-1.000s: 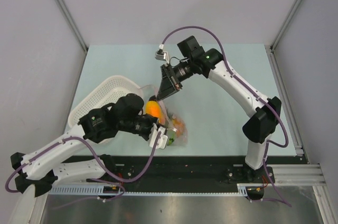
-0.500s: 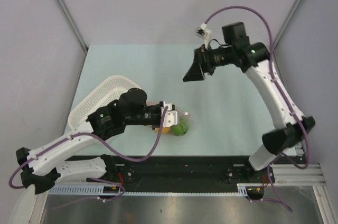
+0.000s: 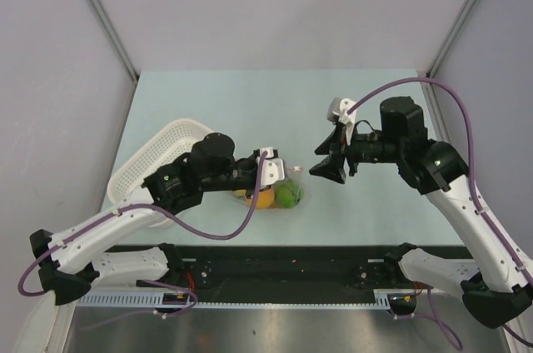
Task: Place the food in the zip-top bag and seal the zipper
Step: Zip the zipper food storage bag at the center of the board.
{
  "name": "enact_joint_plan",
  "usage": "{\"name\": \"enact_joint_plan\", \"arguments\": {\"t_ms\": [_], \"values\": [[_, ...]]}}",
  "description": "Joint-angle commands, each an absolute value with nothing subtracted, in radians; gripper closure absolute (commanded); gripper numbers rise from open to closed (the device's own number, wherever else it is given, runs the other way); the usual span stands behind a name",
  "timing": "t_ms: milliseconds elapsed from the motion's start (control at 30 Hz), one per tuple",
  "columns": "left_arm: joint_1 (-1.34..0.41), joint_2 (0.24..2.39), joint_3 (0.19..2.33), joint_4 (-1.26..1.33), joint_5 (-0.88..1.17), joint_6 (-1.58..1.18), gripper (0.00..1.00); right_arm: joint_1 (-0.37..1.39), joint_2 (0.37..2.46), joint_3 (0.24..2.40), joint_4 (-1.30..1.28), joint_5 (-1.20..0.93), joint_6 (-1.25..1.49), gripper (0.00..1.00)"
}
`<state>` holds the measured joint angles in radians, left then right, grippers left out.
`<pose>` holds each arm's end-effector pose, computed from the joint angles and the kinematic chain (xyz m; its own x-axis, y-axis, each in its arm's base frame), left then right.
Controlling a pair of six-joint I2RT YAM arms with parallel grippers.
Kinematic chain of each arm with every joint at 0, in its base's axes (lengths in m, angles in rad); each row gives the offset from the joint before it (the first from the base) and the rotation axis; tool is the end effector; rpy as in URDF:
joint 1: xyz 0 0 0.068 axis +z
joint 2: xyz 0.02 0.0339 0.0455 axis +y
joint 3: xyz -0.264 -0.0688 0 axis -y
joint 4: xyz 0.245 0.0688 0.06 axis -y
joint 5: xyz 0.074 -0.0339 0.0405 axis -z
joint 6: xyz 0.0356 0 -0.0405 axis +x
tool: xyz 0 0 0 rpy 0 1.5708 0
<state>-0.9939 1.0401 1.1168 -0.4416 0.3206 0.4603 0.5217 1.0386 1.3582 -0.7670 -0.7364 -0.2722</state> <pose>0.1143 -0.1962 0.3813 0.2503 0.3883 -0.8869 0.9430 0.1098 0.3142 0.1531 0.1156 0.4315 -0.1209 -0.2992 -0.9465 -0.9621 0.2701 0.0375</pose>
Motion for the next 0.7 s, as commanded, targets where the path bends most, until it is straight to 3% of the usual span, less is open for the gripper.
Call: {"name": "enact_joint_plan", "arguments": {"t_ms": [0, 400, 500, 667], "values": [[-0.968, 1.034, 1.166, -0.365, 0.367, 0.410, 1.00, 0.606, 1.009, 1.301, -0.660, -0.680, -0.370, 0.40], [-0.934, 1.019, 1.137, -0.342, 0.434, 0.399, 1.00, 0.693, 0.996, 1.175, -0.514, -0.629, -0.430, 0.43], [-0.931, 1.020, 1.138, -0.337, 0.439, 0.396, 1.00, 0.709, 1.012, 1.169, -0.493, -0.623, -0.430, 0.47], [-0.923, 1.025, 1.140, -0.341, 0.440, 0.393, 1.00, 0.718, 1.022, 1.167, -0.476, -0.621, -0.434, 0.64]]}}
